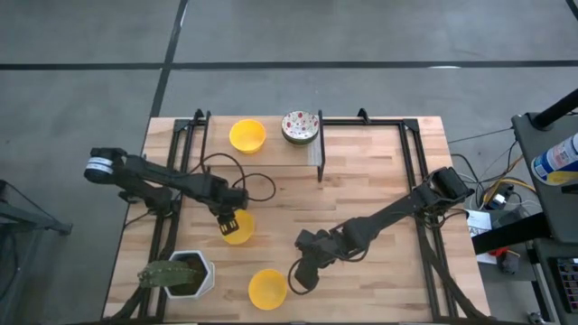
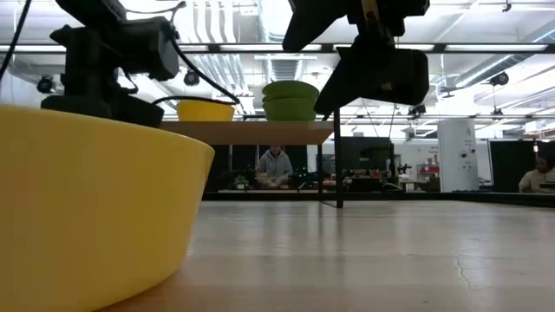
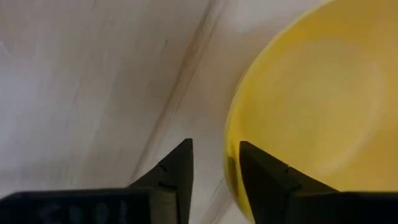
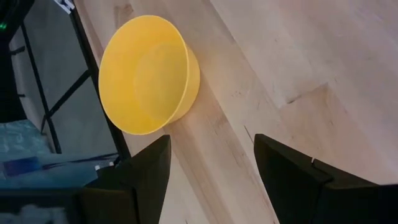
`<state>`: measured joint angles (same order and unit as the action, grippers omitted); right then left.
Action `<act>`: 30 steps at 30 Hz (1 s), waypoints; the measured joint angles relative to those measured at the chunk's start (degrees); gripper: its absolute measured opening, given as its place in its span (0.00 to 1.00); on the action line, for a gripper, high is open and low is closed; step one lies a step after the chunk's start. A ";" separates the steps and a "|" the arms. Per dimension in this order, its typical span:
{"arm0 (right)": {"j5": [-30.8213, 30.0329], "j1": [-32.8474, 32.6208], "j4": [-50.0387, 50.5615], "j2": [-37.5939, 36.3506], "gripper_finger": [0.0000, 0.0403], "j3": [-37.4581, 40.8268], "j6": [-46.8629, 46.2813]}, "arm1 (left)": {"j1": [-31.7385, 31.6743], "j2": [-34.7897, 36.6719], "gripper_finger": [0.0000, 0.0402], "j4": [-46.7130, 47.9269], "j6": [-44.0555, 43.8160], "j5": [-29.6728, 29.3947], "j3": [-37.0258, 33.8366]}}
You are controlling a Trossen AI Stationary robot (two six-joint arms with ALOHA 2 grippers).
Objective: Pick & Place Mini bowls
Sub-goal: Stack the top yellow bowl on top of the yellow bowl on the shelf
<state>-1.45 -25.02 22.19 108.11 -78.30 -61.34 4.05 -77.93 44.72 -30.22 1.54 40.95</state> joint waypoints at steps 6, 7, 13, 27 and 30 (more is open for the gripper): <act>0.04 0.00 -0.15 -0.01 0.56 0.00 -1.27 | -0.04 0.08 0.05 -1.85 -0.40 1.01 0.41; 0.04 -0.03 -0.17 -0.02 0.56 0.00 -1.40 | -0.07 0.37 0.03 -1.95 -0.70 1.50 0.58; 0.09 -0.26 -0.28 -0.02 0.56 0.00 -2.65 | -0.26 4.12 0.01 -0.28 -1.86 4.72 4.47; 0.04 -0.22 -0.61 -0.02 0.56 0.00 -1.11 | -13.65 11.37 0.00 20.91 -5.24 3.90 30.44; 0.02 -0.22 -0.61 -0.02 0.56 0.00 -0.34 | -20.90 10.80 0.00 25.23 -4.31 4.06 37.10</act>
<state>-1.43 -25.23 21.58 108.09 -78.30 -61.68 -16.84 -67.13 69.96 -34.53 5.60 78.05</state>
